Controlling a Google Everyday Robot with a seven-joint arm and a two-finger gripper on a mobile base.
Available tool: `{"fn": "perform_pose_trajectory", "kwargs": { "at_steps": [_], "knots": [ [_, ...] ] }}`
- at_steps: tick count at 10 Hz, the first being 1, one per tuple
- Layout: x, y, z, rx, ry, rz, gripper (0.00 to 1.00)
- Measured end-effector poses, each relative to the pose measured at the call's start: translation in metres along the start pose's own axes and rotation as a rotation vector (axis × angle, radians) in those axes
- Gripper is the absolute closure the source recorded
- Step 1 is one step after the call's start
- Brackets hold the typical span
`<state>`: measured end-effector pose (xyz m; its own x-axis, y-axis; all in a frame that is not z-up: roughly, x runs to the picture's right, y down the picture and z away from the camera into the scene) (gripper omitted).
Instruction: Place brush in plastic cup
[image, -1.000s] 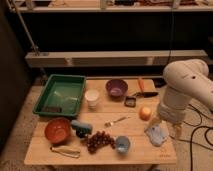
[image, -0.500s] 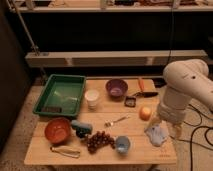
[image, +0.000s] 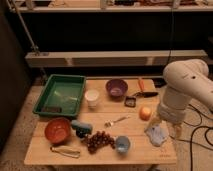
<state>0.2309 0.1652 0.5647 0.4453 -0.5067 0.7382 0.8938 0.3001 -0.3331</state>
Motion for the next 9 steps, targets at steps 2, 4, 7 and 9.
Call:
{"fn": "perform_pose_trajectory", "kwargs": {
  "at_steps": [2, 4, 7, 9],
  "knots": [
    [0.0, 0.0, 0.0, 0.0, 0.0, 0.0, 0.36],
    [0.0, 0.0, 0.0, 0.0, 0.0, 0.0, 0.36],
    [0.006, -0.006, -0.009, -0.007, 0.04, 0.048, 0.36],
    [0.022, -0.019, -0.022, 0.021, 0.08, 0.083, 0.36]
  ]
}}
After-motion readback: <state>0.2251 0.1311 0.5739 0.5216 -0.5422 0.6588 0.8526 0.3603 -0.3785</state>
